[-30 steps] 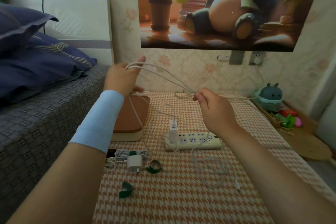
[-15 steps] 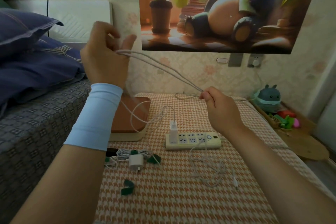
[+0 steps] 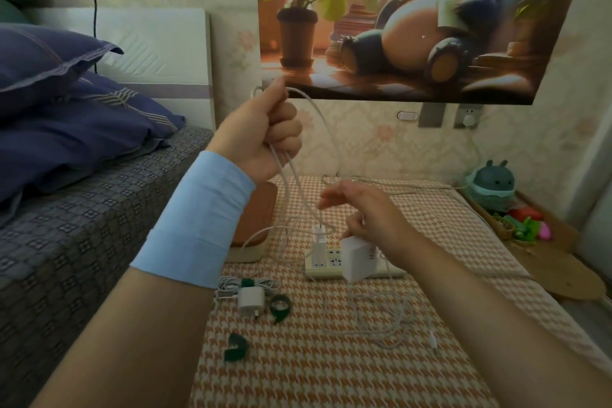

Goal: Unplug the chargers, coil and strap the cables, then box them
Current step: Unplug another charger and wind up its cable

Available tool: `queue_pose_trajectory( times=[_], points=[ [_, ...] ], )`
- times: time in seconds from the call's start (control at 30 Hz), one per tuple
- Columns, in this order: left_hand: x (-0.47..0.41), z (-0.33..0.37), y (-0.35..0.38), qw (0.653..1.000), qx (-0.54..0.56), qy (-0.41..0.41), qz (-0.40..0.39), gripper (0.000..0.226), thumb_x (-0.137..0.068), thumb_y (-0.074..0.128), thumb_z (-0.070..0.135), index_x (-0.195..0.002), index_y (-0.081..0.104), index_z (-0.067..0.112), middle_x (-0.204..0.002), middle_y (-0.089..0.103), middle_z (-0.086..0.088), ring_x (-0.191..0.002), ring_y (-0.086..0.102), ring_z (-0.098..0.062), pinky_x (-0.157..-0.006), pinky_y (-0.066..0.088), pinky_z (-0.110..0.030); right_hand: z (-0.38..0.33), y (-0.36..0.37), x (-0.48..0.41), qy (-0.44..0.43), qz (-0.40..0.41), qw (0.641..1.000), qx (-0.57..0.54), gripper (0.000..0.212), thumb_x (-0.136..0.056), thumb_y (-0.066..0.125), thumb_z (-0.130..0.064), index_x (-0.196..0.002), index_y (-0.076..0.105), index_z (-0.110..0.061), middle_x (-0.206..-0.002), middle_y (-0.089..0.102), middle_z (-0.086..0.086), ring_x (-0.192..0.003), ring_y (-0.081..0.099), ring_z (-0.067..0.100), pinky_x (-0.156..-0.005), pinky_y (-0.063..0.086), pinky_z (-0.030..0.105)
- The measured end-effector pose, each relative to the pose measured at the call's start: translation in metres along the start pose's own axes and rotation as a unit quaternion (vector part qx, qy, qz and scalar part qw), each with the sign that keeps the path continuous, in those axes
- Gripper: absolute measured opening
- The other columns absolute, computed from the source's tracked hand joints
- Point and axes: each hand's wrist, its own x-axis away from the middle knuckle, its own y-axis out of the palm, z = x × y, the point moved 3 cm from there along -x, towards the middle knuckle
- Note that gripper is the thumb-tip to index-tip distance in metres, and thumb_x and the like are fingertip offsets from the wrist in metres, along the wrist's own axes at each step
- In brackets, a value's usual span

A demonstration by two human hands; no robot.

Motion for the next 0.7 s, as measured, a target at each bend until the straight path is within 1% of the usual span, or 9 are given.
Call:
queue_pose_trajectory(
  times=[0.07,0.13,0.2,0.27,0.37,0.47,0.57,0.63,0.7],
  points=[
    [-0.002,-0.003,0.014,0.997,0.075,0.027,0.02,0.035,-0.104,0.042,0.035,-0.072,0.043,0.02,-0.051,0.025,0.009,-0.037,0.021,-0.003,-0.037,0.018,-0.016,-0.016,0.013,0.005,-0.012,-0.089,0.995,-0.031,0.05,-0.101,0.044,-0.051,-0.122,0.068,-0.012,-0.123,0.072,-0.002,-0.039,0.028,0.01,-0.062,0.042,0.041],
    [-0.002,-0.004,0.017,0.991,0.118,0.044,0.039,0.037,-0.104,0.04,0.037,-0.072,0.044,0.02,-0.049,0.025,0.009,-0.036,0.021,-0.004,-0.035,0.018,-0.016,-0.023,0.023,0.012,0.008,-0.156,0.988,-0.009,0.048,-0.092,0.058,-0.054,-0.118,0.072,-0.017,-0.122,0.072,0.011,-0.047,0.047,0.015,-0.068,0.048,0.047],
    [-0.001,-0.001,0.014,0.983,0.17,0.056,0.041,0.04,-0.105,0.038,0.038,-0.071,0.044,0.019,-0.047,0.025,0.008,-0.035,0.022,-0.004,-0.034,0.019,-0.016,-0.026,0.029,0.018,0.03,-0.18,0.982,0.04,0.033,-0.083,0.074,-0.046,-0.11,0.076,-0.027,-0.116,0.074,0.012,-0.087,0.072,0.019,-0.091,0.056,0.055],
    [0.0,-0.001,0.01,0.966,0.247,0.066,0.042,0.044,-0.105,0.037,0.039,-0.067,0.043,0.018,-0.046,0.025,0.008,-0.033,0.023,-0.005,-0.032,0.02,-0.017,-0.025,0.031,0.023,0.037,-0.183,0.981,0.048,0.025,-0.085,0.08,-0.027,-0.109,0.075,-0.029,-0.111,0.077,0.0,-0.107,0.072,0.015,-0.1,0.053,0.056],
    [0.0,-0.008,0.01,0.925,0.367,0.085,0.059,0.049,-0.105,0.037,0.039,-0.061,0.036,0.018,-0.044,0.023,0.006,-0.03,0.023,-0.007,-0.031,0.02,-0.018,-0.028,0.037,0.028,0.03,-0.178,0.982,0.057,0.024,-0.087,0.078,-0.019,-0.106,0.075,-0.033,-0.107,0.077,-0.008,-0.103,0.071,0.009,-0.096,0.057,0.049],
    [0.004,-0.017,0.021,0.916,0.391,0.07,0.061,0.05,-0.104,0.037,0.041,-0.06,0.037,0.018,-0.043,0.024,0.006,-0.029,0.023,-0.008,-0.03,0.021,-0.019,-0.031,0.042,0.033,0.016,-0.174,0.982,0.066,0.012,-0.089,0.077,-0.02,-0.098,0.078,-0.028,-0.102,0.078,-0.002,-0.102,0.072,0.018,-0.094,0.057,0.048],
    [0.007,-0.015,0.026,0.927,0.369,0.041,0.046,0.05,-0.104,0.035,0.043,-0.063,0.043,0.016,-0.044,0.027,0.006,-0.031,0.026,-0.008,-0.033,0.021,-0.018,-0.032,0.038,0.039,0.018,-0.205,0.974,0.097,0.008,-0.094,0.071,-0.022,-0.089,0.077,-0.018,-0.097,0.079,0.002,-0.096,0.073,0.016,-0.084,0.057,0.032],
    [0.008,-0.007,0.018,0.944,0.327,0.009,0.051,0.049,-0.105,0.035,0.043,-0.065,0.045,0.015,-0.046,0.028,0.006,-0.032,0.026,-0.007,-0.033,0.02,-0.019,-0.03,0.028,0.043,0.055,-0.231,0.966,0.103,0.019,-0.098,0.065,-0.026,-0.083,0.074,-0.019,-0.089,0.078,0.001,-0.08,0.069,0.013,-0.071,0.049,0.024],
    [0.008,0.001,0.003,0.971,0.23,-0.05,0.051,0.044,-0.105,0.036,0.039,-0.068,0.047,0.018,-0.049,0.029,0.009,-0.031,0.025,-0.006,-0.032,0.018,-0.019,-0.022,0.011,0.042,0.089,-0.225,0.957,0.16,0.035,-0.099,0.063,-0.038,-0.079,0.074,-0.011,-0.073,0.071,0.0,-0.06,0.053,0.011,-0.062,0.043,0.026]
  ],
)
